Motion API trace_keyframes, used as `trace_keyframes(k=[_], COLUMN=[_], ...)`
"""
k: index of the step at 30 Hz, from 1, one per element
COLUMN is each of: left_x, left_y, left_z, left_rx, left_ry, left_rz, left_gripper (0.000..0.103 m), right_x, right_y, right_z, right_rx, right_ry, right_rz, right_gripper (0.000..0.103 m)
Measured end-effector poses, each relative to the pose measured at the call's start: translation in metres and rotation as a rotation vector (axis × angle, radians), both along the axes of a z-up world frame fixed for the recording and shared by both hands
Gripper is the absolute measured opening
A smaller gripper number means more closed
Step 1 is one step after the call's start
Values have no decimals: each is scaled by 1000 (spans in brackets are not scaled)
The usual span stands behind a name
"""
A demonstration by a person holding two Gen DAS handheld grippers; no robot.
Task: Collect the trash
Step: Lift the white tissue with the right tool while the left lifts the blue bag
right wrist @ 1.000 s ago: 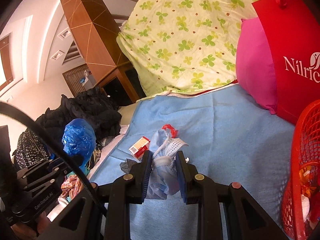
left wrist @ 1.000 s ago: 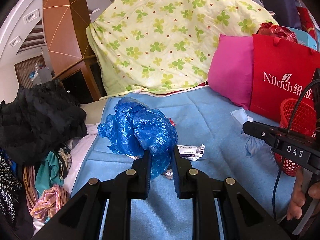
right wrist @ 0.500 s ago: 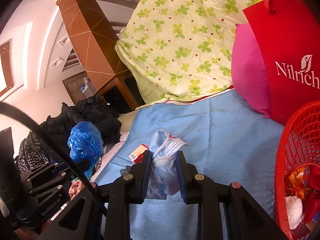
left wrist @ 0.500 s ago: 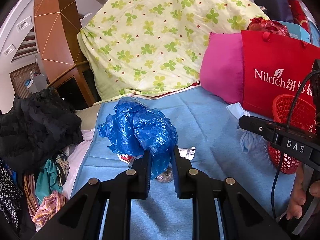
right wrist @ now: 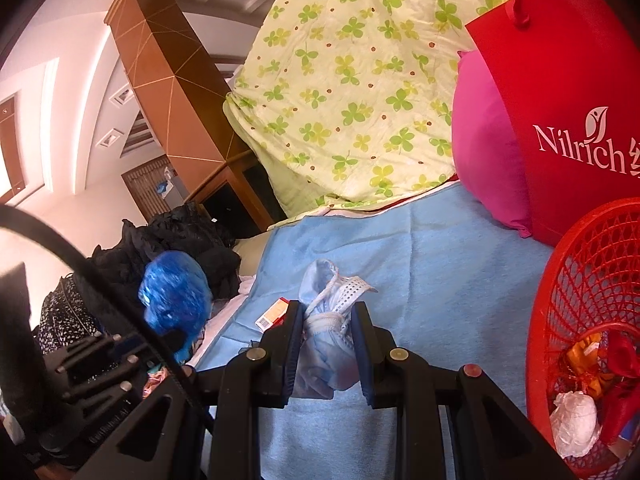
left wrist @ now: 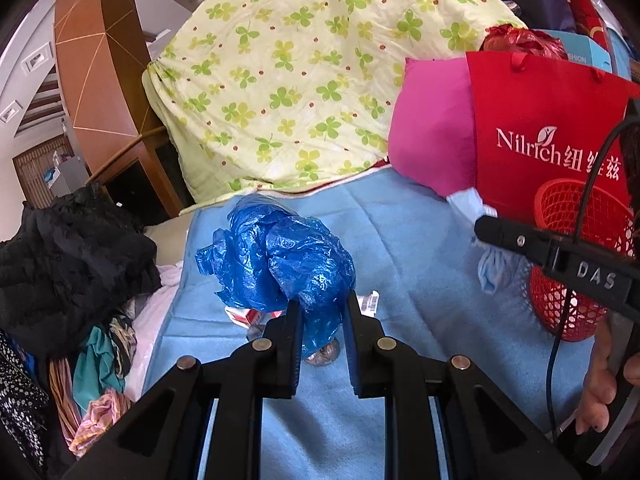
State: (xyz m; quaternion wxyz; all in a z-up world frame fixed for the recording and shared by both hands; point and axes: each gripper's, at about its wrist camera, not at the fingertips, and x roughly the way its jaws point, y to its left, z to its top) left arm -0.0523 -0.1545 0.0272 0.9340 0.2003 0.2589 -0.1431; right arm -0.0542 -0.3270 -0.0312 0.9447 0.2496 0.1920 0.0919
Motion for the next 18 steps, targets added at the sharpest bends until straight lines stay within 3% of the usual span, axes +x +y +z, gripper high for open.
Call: trace_keyframes(k=[18], left_x=[-5], left_y=[-11], left_z=[-3], left_rx=[15], left_ry=[0], left_rz=[-19], left_gripper=[20], right_x=[-10], right_y=[-12], right_z=[6], right_rx=[11], right_ry=[-40], right_rz=[-10], right_gripper=[27])
